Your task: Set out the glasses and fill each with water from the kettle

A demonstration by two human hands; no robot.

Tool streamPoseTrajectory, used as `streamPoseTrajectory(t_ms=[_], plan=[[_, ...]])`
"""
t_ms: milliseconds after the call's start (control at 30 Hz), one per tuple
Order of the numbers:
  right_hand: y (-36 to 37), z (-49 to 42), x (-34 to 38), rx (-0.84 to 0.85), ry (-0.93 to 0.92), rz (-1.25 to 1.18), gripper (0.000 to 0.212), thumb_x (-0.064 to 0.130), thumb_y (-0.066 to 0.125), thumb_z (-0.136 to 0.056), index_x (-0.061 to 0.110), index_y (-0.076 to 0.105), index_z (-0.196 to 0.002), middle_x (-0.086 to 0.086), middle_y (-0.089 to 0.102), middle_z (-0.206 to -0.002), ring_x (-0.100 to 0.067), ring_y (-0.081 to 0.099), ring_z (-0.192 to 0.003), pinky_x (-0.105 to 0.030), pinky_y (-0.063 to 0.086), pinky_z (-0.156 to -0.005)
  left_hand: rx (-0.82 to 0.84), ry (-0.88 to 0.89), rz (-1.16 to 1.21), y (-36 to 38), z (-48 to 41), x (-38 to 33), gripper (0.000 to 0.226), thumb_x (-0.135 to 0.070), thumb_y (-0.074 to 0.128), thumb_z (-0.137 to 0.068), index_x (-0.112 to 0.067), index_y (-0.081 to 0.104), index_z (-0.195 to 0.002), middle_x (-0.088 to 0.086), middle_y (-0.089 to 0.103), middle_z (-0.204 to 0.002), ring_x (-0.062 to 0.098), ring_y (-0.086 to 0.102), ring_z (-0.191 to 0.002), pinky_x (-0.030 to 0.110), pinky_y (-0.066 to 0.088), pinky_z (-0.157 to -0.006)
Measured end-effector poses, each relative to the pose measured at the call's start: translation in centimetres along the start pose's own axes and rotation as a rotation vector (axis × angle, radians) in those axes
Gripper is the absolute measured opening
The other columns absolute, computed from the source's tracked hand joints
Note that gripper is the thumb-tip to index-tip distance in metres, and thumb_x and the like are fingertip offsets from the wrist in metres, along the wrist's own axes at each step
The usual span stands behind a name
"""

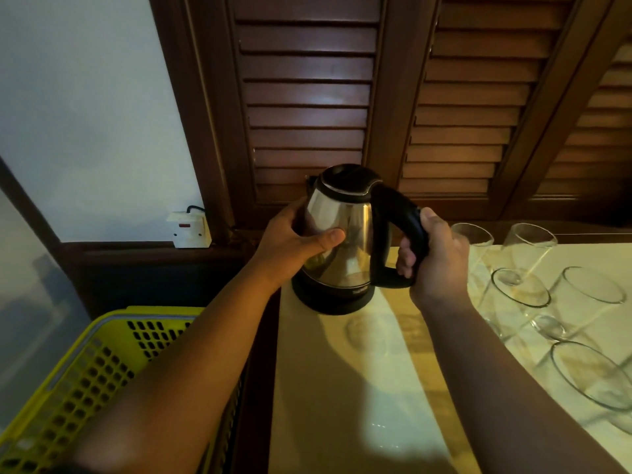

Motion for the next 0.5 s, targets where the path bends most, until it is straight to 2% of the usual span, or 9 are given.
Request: streamPoseTrajectory(t_ms=[67, 200, 333, 433, 500], plan=[[-0.1, 0.3, 0.5, -0.013, 0.011, -0.009, 0.041, 0.043, 0.054, -0.095, 0.027, 0.074, -0.064, -0.001, 0.049, -0.053, -0.016, 0.042, -0.045, -0.027, 0.035, -0.045, 0.008, 0.01, 0.012, 0.2, 0.3, -0.3, 0.077, -0.042, 0.089, -0.069, -0.02, 0.058, -0.136, -0.002, 0.071, -0.124, 0.014, 0.069, -0.117, 0.027, 0.06, -0.086], [-0.5, 1.4, 1.2, -0.031, 0.028, -0.014, 0.038, 0.044, 0.056, -0.094, 0.023, 0.072, -0.066, -0.002, 0.051, -0.055, -0.015, 0.043, -0.045, -0.025, 0.036, -0.044, 0.052, 0.013, 0.032, 0.8, 1.2, -0.8, 0.061, -0.037, 0.079, -0.07, -0.025, 0.061, -0.126, -0.005, 0.071, -0.116, 0.005, 0.071, -0.105, 0.015, 0.058, -0.076], [-1.1, 3.1, 1.9, -0.057, 0.034, -0.003, 0.039, 0.041, 0.057, -0.096, 0.024, 0.072, -0.065, -0.003, 0.051, -0.056, -0.014, 0.043, -0.045, -0.026, 0.035, -0.044, 0.105, 0.035, 0.032, 1.3, 2.2, -0.6, 0.059, -0.037, 0.079, -0.071, -0.027, 0.06, -0.125, -0.004, 0.072, -0.117, 0.003, 0.072, -0.105, 0.019, 0.059, -0.078], [-1.4, 4.5, 2.5, -0.104, 0.03, 0.008, 0.042, 0.037, 0.056, -0.1, 0.025, 0.072, -0.064, -0.004, 0.052, -0.056, -0.016, 0.043, -0.046, -0.028, 0.034, -0.044, 0.123, 0.048, 0.06, 1.7, 3.0, -0.5, 0.068, -0.047, 0.082, -0.063, -0.028, 0.061, -0.125, -0.006, 0.073, -0.115, 0.006, 0.072, -0.106, 0.019, 0.059, -0.077], [-1.7, 5.6, 2.9, -0.119, 0.016, 0.016, 0.038, 0.04, 0.056, -0.098, 0.025, 0.073, -0.067, -0.004, 0.052, -0.056, -0.017, 0.043, -0.047, -0.029, 0.034, -0.046, 0.125, 0.075, 0.055, 2.0, 3.6, -0.7, 0.074, -0.062, 0.082, -0.061, -0.027, 0.063, -0.123, -0.006, 0.075, -0.111, 0.008, 0.073, -0.103, 0.019, 0.058, -0.076]])
Point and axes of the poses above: each hand's wrist, its own z-axis away from the middle knuckle, its own y-axis out of the palm, x = y × z, the point moved 1 cm from there along -z, towards the middle knuckle
